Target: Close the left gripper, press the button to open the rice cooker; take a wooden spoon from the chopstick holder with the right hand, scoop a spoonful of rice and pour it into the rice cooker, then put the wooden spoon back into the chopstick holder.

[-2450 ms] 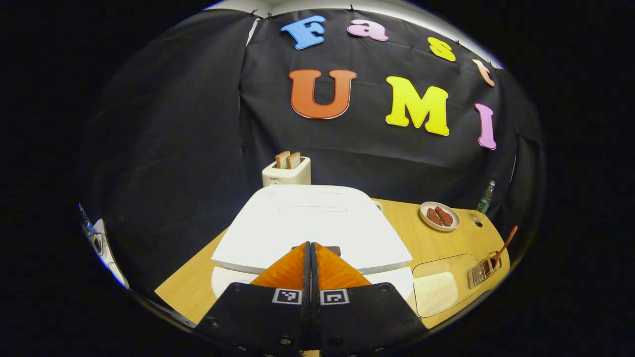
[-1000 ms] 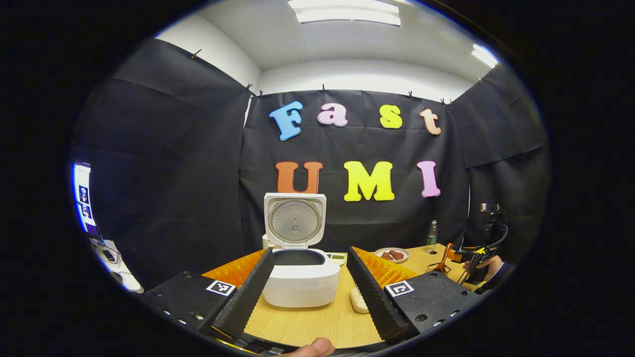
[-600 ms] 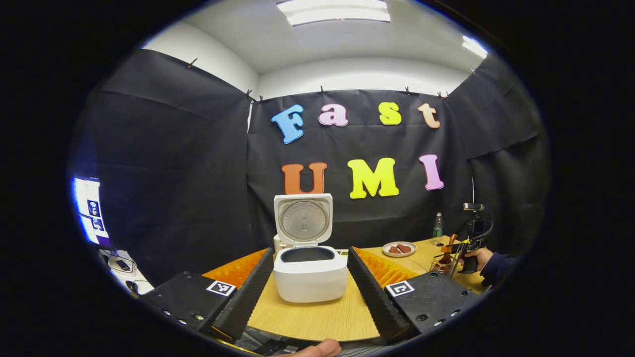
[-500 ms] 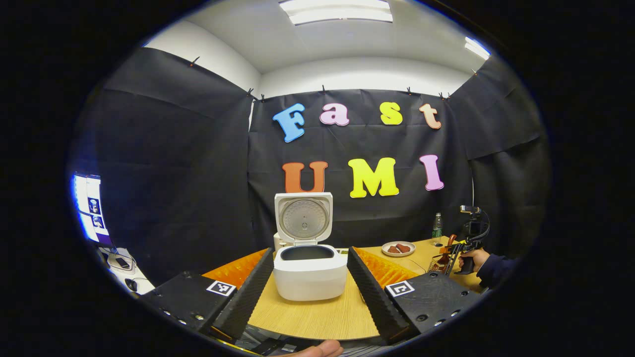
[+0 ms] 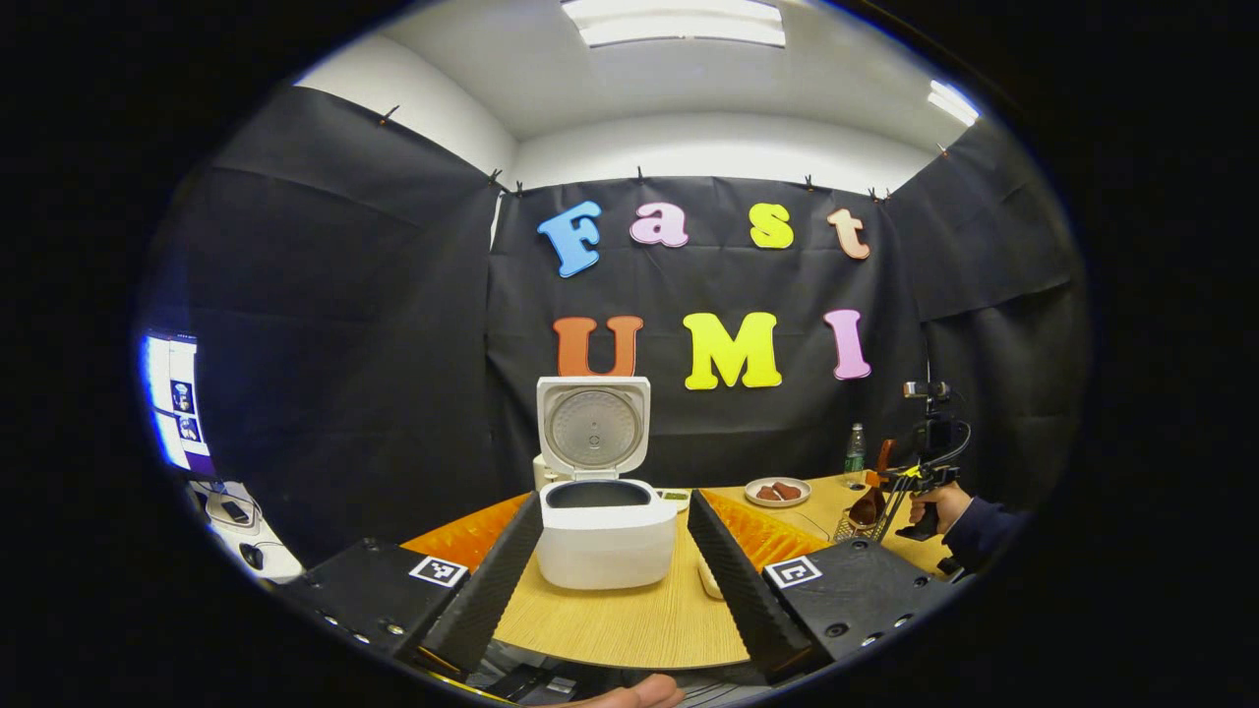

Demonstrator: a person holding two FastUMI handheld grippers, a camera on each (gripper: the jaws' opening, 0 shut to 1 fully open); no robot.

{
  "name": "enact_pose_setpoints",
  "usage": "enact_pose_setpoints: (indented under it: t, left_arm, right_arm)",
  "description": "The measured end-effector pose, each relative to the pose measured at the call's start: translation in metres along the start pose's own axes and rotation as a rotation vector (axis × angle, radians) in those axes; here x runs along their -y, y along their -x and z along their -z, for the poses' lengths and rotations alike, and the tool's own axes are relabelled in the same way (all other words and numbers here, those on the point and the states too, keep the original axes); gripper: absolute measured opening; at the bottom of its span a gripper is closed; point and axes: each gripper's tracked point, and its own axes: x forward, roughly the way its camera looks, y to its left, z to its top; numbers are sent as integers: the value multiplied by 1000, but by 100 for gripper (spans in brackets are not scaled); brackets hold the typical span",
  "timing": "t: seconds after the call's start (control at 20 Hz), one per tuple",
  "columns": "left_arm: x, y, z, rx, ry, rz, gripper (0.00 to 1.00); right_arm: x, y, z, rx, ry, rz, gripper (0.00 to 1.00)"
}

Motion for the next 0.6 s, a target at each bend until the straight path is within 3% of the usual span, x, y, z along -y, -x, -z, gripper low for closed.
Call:
enact_pose_setpoints:
  t: [0.15,0.6]
  left_arm:
    - [-6,3,-3,13,19,-6,94]
    - [-24,12,5,9,47,-33,94]
  right_arm:
    - [-20,15,-21,50,51,1,14]
    - [-132,44,-40,139,135,-154,14]
